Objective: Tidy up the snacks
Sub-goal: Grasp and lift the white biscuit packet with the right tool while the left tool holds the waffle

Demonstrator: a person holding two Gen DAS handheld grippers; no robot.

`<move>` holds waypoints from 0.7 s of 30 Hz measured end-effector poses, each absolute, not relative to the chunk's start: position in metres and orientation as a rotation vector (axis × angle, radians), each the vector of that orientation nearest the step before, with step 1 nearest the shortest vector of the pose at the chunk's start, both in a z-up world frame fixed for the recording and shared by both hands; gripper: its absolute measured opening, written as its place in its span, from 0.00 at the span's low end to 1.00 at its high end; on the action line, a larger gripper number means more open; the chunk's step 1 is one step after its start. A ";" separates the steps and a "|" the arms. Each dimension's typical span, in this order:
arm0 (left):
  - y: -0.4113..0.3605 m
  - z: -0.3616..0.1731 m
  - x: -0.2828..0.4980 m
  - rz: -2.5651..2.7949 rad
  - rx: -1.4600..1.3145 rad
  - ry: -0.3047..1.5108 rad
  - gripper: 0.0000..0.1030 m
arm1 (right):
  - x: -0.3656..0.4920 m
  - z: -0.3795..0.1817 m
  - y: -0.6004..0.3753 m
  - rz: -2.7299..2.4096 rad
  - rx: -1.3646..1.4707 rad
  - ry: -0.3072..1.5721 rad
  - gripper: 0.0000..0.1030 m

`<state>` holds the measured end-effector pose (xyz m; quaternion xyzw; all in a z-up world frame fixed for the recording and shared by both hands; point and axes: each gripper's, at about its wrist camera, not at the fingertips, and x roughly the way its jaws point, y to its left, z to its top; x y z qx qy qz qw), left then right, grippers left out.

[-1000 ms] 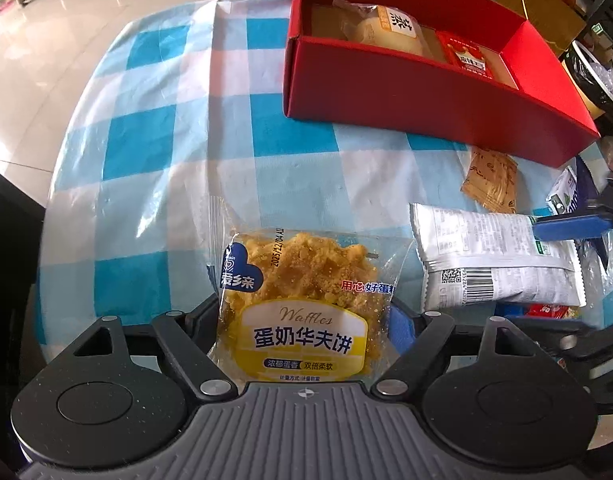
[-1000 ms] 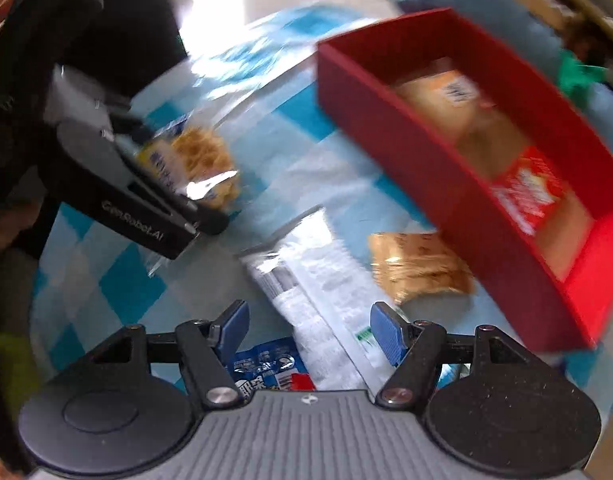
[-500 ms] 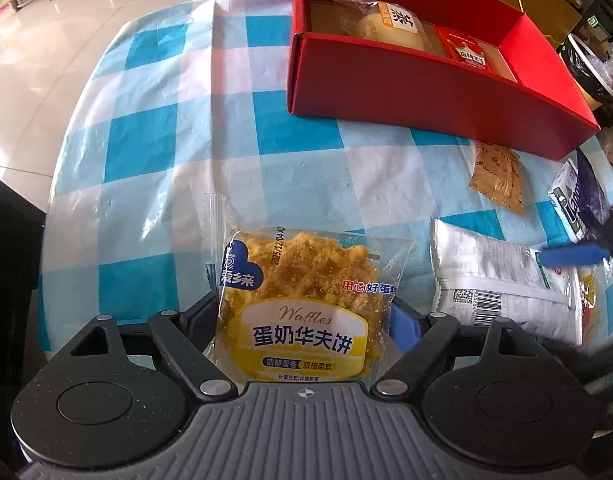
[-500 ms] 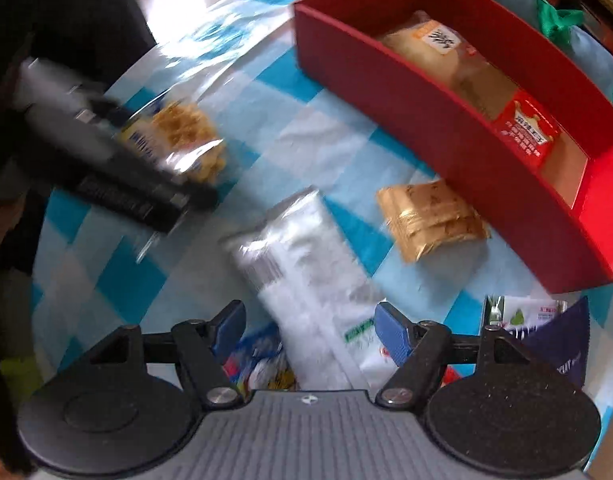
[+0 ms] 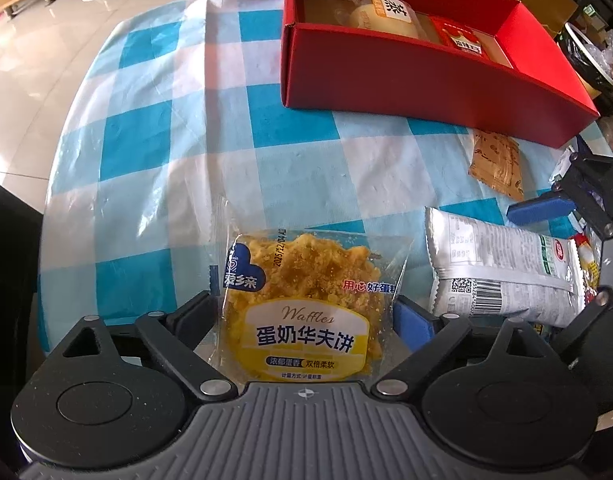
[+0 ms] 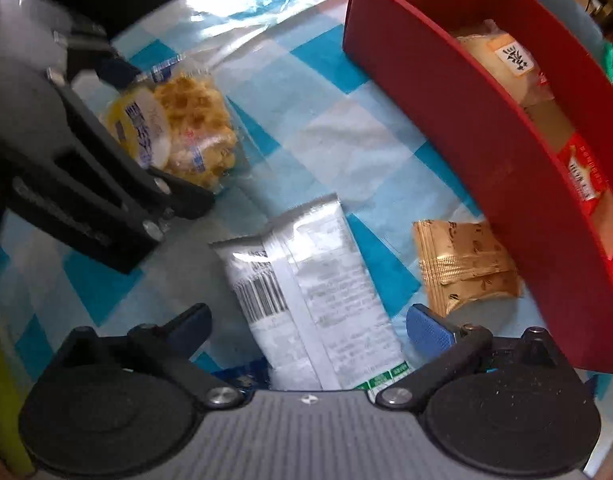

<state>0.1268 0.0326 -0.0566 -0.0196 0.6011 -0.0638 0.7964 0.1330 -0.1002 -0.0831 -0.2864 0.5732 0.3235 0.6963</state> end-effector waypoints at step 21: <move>0.038 -0.048 0.122 -0.101 -0.072 1.276 0.83 | 0.112 -0.039 -0.152 0.448 -0.218 1.233 0.42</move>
